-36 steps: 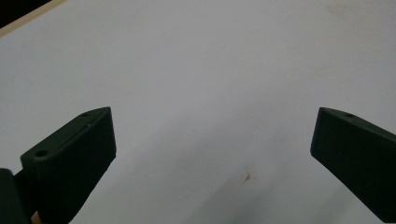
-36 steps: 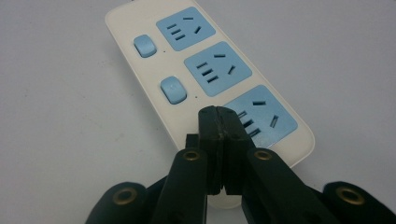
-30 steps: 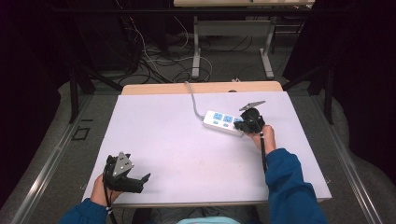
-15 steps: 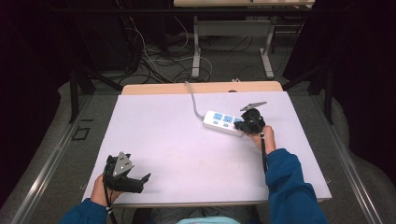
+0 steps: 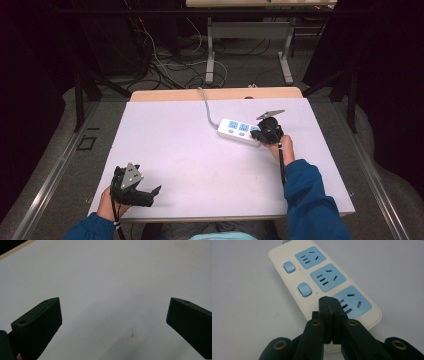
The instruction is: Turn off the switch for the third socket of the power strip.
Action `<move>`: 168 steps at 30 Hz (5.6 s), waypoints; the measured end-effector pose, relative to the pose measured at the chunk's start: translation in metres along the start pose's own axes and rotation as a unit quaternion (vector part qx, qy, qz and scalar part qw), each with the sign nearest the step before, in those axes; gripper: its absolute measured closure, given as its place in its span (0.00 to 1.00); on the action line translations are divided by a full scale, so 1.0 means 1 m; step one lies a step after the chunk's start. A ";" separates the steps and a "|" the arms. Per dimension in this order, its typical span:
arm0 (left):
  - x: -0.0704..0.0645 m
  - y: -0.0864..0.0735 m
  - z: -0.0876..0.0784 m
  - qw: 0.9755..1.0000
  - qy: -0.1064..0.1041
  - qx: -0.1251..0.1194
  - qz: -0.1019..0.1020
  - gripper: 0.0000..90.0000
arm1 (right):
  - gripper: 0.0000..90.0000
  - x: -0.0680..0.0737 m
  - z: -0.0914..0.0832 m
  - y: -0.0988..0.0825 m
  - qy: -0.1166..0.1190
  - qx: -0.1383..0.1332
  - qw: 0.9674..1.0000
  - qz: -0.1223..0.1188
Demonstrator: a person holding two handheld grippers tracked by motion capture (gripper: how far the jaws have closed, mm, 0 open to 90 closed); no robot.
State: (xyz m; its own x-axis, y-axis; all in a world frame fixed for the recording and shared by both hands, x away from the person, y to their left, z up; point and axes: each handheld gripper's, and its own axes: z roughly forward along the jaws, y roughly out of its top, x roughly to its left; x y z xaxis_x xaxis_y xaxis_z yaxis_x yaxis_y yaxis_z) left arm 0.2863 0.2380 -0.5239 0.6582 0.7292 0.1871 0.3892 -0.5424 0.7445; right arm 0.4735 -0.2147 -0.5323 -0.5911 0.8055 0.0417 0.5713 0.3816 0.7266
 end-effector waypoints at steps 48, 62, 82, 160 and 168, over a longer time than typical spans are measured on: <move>0.000 0.000 0.000 1.000 0.002 0.000 0.001 0.00 | 1.00 0.004 0.001 0.000 -0.017 0.004 1.000 -0.017; -0.001 0.000 0.000 1.000 0.004 -0.003 0.001 0.00 | 1.00 0.004 0.001 0.000 -0.017 0.004 1.000 -0.016; -0.001 0.000 0.000 1.000 0.000 -0.003 -0.003 0.00 | 1.00 0.004 0.001 0.000 -0.013 0.004 1.000 -0.011; -0.001 0.000 -0.001 1.000 -0.001 -0.003 -0.004 0.00 | 0.57 0.010 -0.022 0.007 -0.010 -0.019 1.000 -0.016; 0.000 0.000 -0.002 1.000 0.003 -0.005 -0.003 0.00 | 0.19 0.015 -0.039 0.005 0.008 -0.029 0.999 -0.014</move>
State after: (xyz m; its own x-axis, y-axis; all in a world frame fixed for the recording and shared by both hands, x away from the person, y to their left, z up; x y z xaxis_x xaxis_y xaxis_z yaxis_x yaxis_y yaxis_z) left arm 0.2852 0.2390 -0.5230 0.6519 0.7353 0.1854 0.3874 -0.5332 0.7521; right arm 0.4446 -0.2184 -0.5011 -0.6154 0.7876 0.0317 0.5207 0.3760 0.7665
